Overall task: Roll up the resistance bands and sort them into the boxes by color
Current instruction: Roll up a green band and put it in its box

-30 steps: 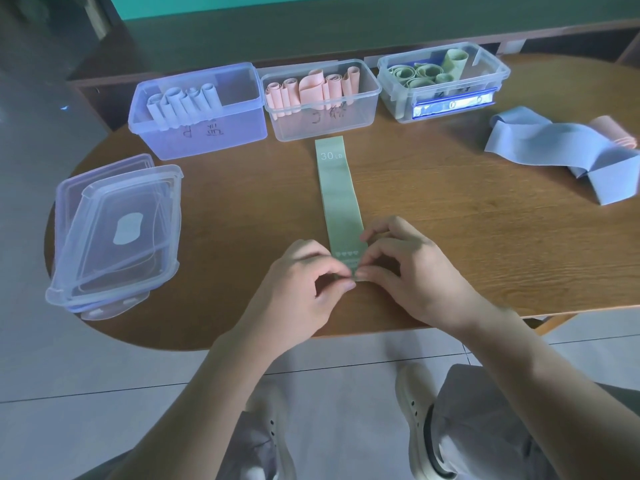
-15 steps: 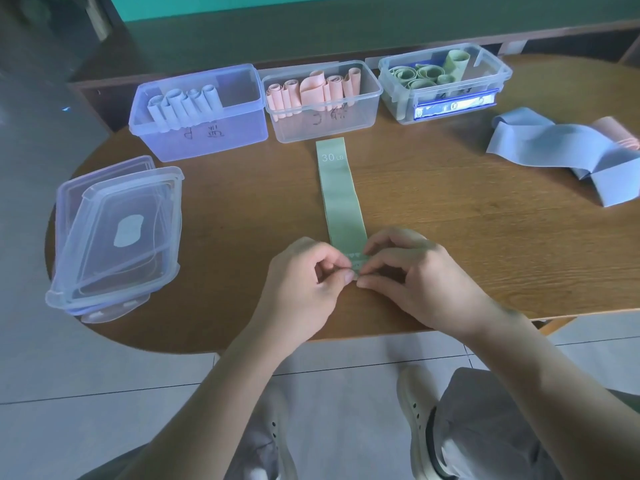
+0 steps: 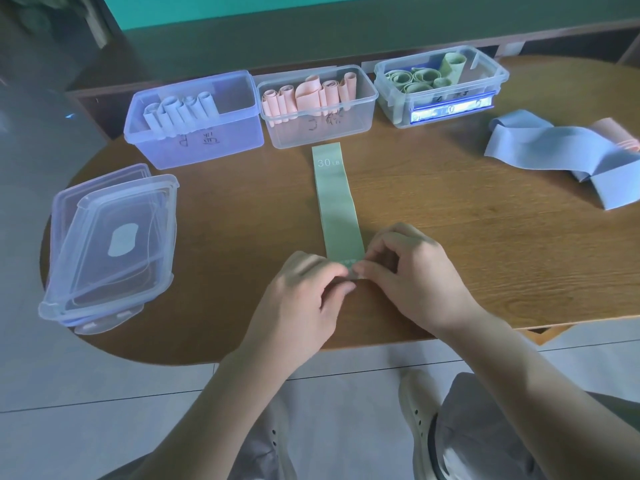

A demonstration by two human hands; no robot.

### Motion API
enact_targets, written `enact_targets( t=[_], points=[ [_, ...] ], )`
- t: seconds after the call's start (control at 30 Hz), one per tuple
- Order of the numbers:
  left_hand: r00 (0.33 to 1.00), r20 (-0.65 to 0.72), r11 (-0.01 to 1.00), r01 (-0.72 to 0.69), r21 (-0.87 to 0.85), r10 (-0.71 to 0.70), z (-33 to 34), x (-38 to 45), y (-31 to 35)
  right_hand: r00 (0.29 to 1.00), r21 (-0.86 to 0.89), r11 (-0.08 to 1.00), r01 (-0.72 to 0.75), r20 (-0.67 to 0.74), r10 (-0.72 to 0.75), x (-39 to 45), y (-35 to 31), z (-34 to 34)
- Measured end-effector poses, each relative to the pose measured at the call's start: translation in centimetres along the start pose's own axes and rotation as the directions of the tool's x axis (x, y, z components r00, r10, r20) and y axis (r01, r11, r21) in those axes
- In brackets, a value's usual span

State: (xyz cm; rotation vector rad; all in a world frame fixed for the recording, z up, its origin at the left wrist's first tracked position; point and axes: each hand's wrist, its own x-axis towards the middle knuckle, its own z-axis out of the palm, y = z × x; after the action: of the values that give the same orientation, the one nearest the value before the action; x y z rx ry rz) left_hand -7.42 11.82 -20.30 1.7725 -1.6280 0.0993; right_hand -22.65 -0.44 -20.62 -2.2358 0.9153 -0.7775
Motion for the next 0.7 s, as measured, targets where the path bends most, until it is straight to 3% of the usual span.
enact_targets(
  t=[0.3,0.5,0.7],
  points=[
    [0.994,-0.041,0.995,0.098,-0.021,-0.099,0.9,1.0,-0.6,0.989,-0.021,0.994,0.111,0.1,-0.108,0.0,0.2,-0.7],
    [0.988,-0.099,0.991,0.111,-0.074,-0.118,0.8,1.4,-0.6,0.996,-0.054,0.997,0.063,0.06,-0.059,0.2,0.2,-0.5],
    [0.993,-0.065,0.995,0.096,-0.029,-0.098,0.6,1.4,-0.9,0.999,-0.121,0.992,0.036,-0.001,-0.036,0.5,0.0,0.2]
  ],
)
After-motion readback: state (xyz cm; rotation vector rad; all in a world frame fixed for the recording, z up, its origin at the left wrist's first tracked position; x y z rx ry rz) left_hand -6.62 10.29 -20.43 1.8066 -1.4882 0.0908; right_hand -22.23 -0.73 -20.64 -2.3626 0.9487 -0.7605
